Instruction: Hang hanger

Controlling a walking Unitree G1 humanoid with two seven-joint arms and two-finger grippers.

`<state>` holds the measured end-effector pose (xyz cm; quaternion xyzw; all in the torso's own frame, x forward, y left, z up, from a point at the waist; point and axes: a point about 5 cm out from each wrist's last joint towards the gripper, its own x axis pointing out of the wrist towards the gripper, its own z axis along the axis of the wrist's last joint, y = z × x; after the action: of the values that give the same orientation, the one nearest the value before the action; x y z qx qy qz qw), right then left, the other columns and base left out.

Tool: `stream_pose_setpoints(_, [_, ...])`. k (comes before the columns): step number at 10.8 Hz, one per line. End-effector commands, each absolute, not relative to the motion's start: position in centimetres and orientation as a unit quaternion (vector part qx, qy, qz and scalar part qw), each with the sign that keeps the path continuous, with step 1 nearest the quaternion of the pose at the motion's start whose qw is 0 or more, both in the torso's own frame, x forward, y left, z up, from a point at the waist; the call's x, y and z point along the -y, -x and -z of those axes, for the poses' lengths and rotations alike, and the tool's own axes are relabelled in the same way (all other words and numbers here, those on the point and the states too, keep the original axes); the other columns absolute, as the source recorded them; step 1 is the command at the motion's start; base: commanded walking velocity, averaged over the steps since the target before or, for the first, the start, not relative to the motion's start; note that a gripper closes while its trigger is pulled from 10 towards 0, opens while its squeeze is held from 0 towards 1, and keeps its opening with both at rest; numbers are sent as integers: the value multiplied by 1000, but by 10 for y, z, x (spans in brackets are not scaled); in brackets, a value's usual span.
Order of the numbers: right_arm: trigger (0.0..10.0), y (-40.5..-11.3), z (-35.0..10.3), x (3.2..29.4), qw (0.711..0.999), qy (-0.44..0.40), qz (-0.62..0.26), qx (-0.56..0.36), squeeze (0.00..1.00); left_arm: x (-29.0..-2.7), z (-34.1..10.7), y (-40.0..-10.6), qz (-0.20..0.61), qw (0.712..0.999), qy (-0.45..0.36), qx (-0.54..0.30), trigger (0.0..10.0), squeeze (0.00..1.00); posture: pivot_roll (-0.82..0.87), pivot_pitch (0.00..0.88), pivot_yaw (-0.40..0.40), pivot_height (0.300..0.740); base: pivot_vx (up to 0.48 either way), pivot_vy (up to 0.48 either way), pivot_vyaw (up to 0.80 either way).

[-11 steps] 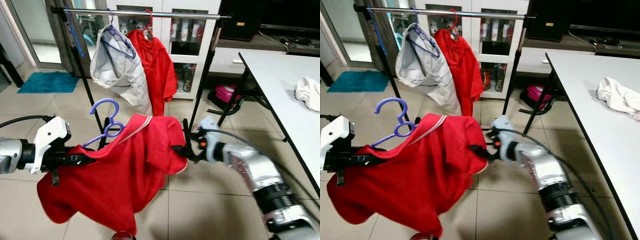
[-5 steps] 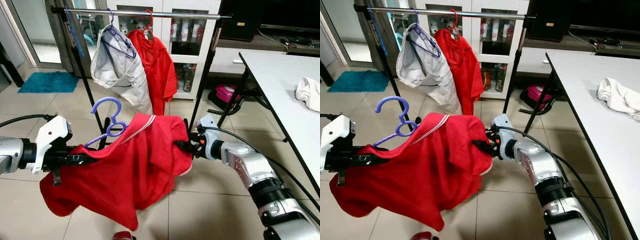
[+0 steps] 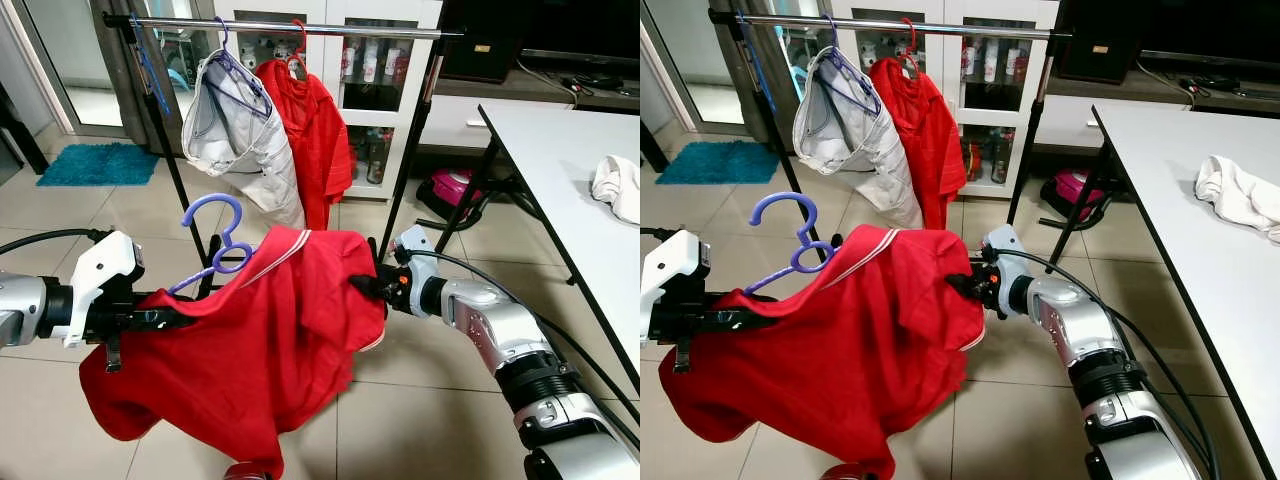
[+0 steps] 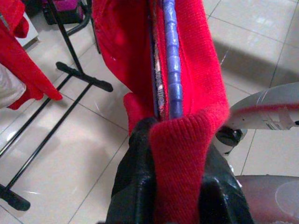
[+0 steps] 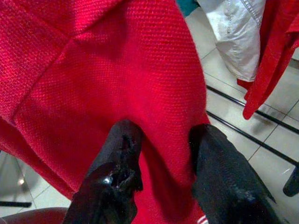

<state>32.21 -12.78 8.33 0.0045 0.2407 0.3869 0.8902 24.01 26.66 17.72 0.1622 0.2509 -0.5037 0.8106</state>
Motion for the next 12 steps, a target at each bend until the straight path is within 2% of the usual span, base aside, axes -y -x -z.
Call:
stream_pose_setpoints(1, [0,-325,-89,130,894,-6,-385,-228,0,-267,-188,-241,505,812,-174,-235,0,0,70,0,0,740,0,0,0])
stream_pose_setpoints(6, [0,-329,-92,139,891,-28,-387,-236,0,-269,-187,-240,501,812,-179,-240,0,0,71,0,0,740,0,0,0])
stream_pose_setpoints(10, [0,-346,-113,162,906,-107,-348,-213,0,-269,-183,-238,501,807,-188,-249,0,0,71,0,0,740,0,0,0])
stream_pose_setpoints(12, [0,-357,-121,171,913,-150,-317,-209,0,-271,-178,-234,504,794,-208,-269,0,0,76,0,0,740,0,0,0])
